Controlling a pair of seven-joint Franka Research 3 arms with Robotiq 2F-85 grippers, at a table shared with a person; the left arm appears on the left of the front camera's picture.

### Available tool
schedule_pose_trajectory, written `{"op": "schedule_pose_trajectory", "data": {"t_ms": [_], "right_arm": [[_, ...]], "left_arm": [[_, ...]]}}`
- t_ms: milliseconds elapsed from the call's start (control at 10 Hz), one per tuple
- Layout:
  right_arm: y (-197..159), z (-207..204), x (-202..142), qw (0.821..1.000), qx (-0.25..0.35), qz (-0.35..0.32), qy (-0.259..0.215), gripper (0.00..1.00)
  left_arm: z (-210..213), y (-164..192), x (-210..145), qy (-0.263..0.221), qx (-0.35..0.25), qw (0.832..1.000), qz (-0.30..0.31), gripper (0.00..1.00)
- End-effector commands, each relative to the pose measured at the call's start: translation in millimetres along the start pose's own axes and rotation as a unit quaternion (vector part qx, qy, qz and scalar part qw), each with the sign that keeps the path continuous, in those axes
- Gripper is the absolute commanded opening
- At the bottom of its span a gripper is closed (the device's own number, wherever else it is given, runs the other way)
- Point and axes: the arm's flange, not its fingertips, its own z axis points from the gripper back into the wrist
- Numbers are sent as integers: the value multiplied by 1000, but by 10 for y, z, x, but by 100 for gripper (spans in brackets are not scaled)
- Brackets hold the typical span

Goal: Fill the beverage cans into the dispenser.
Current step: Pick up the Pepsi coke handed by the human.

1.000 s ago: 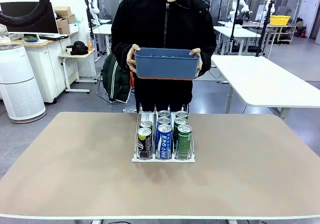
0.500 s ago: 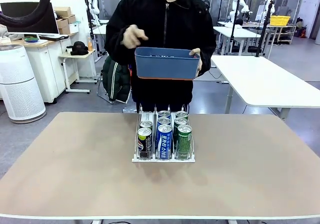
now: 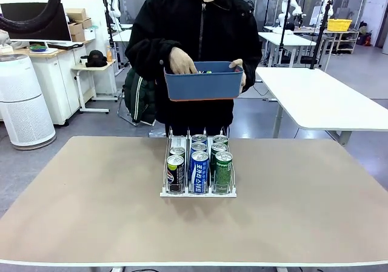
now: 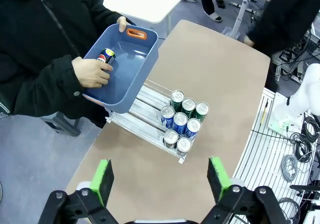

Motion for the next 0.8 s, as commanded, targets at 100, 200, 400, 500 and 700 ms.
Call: {"op": "schedule_pose_trajectory", "data": {"t_ms": [100, 200, 400, 500, 700], "right_arm": [[7, 12, 0, 1000, 1, 1, 1, 100], [7, 12, 0, 1000, 1, 1, 1, 100], [7, 12, 0, 1000, 1, 1, 1, 100], [7, 12, 0, 1000, 1, 1, 1, 100], [7, 12, 0, 1000, 1, 1, 1, 100]], "left_arm": [[6, 8, -13, -1, -3, 1000, 0, 100], [6, 8, -13, -1, -3, 1000, 0, 100], [6, 8, -13, -1, -3, 1000, 0, 100], [6, 8, -13, -1, -3, 1000, 0, 100], [6, 8, -13, -1, -3, 1000, 0, 100]]}}
